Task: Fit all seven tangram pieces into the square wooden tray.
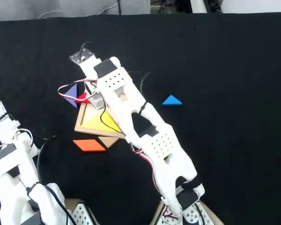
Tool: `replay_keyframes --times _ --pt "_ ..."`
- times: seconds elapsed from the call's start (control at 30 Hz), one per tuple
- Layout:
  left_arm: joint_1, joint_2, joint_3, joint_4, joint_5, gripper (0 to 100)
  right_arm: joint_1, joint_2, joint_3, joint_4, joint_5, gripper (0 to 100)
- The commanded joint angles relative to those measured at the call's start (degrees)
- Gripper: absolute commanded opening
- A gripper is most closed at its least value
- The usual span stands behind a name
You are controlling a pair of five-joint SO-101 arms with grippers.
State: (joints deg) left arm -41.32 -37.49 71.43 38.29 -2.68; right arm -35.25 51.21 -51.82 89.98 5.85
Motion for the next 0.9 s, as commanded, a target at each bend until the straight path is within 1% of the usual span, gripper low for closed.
replay_keyframes --times 0.0,0.13,0.6,0.77,0.87 --pt "0.48 -1.32 -0.31 -1.05 -0.53 3 -1.32 0.4 -0.4 -3.6 1.85 23.4" --pt "0.48 -1.32 -0.31 -1.05 -0.53 3 -2.2 2.15 -0.48 -5.54 2.29 23.4" --pt "0.48 -1.32 -0.31 -1.05 -0.53 3 -1.58 5.93 -0.48 -7.91 2.46 23.1" --pt "0.48 -1.32 -0.31 -1.05 -0.53 3 -1.93 5.93 -0.4 -4.84 2.46 16.4" --pt "0.48 -1.32 -0.31 -1.05 -0.53 3 -1.93 5.93 -0.4 -4.48 2.02 15.5"
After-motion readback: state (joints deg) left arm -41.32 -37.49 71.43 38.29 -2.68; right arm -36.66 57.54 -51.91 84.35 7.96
